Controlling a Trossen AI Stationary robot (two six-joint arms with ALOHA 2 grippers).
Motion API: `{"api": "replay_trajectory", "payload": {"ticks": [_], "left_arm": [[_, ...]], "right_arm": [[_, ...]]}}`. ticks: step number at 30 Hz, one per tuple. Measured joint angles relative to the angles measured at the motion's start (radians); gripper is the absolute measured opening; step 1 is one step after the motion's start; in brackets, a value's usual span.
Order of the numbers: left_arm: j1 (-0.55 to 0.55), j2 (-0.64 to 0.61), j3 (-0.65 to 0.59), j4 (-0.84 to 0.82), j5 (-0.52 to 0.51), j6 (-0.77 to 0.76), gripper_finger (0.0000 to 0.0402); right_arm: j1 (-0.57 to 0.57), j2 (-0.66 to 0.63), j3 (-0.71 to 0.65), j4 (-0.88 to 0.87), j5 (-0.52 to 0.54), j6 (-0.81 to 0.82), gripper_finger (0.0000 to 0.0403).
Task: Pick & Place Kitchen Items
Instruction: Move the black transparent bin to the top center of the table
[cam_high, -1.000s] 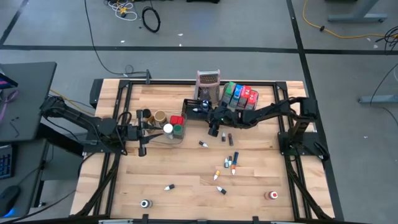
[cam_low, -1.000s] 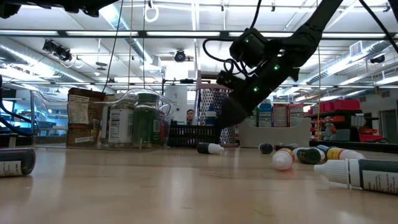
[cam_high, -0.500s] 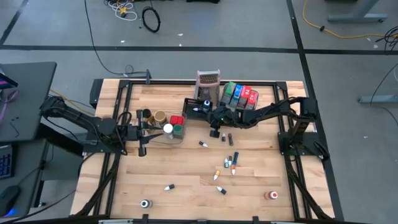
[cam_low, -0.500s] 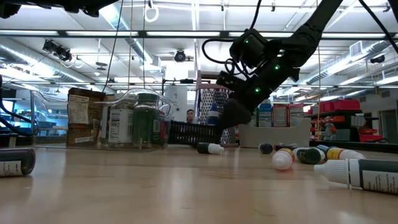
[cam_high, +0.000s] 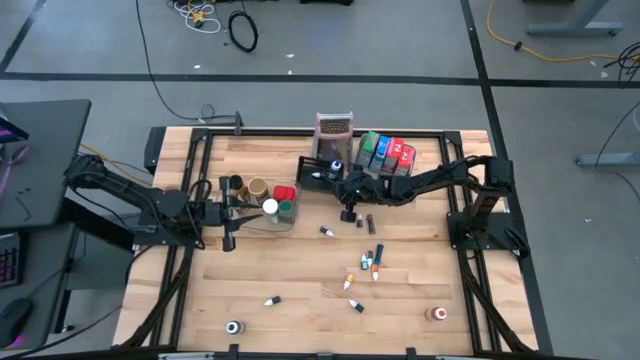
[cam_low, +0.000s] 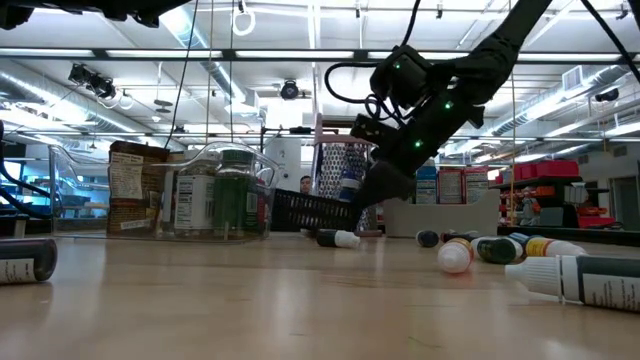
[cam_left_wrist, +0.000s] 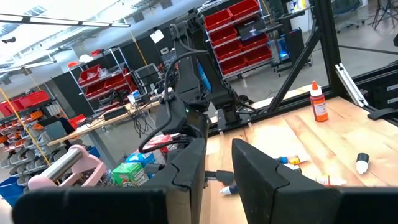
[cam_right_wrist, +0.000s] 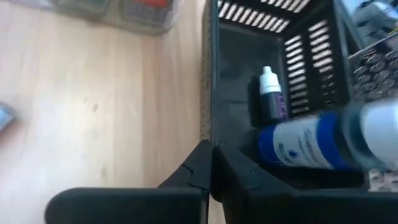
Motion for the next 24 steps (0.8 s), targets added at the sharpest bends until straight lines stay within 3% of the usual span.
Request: {"api": "replay_trajectory", "payload": {"ticks": [12,24], "left_arm": [[0.000,0.000,0.000,-0.005,0.000,0.000,0.0089],[0.000,0.000,0.000,-0.006,0.000,-0.003,0.0089]], "right_arm": [[0.095,-0.180,-0.002,-0.316,-0.057,0.072,0.0020],[0.247,-0.150,-0.002,-0.371,0.021,0.162,0.0020]]}}
